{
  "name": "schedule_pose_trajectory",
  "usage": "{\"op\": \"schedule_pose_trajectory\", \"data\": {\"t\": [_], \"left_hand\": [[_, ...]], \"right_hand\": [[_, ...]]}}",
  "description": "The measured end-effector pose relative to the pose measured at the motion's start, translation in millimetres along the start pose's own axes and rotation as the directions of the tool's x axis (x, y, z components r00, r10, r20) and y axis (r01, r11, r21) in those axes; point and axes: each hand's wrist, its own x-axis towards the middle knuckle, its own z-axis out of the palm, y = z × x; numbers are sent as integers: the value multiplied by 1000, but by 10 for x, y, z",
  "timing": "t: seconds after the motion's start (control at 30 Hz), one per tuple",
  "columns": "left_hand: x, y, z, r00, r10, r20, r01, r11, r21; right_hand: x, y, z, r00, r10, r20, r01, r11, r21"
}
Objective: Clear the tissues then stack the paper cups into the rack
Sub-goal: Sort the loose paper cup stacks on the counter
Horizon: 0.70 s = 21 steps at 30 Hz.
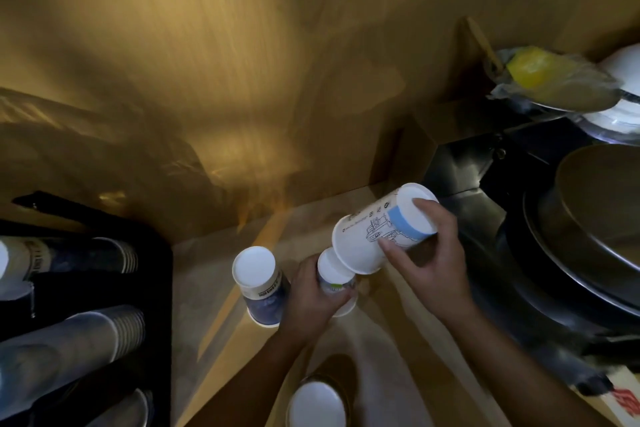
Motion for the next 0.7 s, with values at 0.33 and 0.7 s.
{"op": "schedule_pose_trajectory", "data": {"t": [0.33,0.7], "left_hand": [[4,-83,-185,945,-259,202,212,950,228],[-202,154,-251,955,285,80,-295,897,329]], "right_hand": [[-241,355,310,874,229,429,-63,928,-367],[-438,570,422,813,244,528,-31,925,-380]]}}
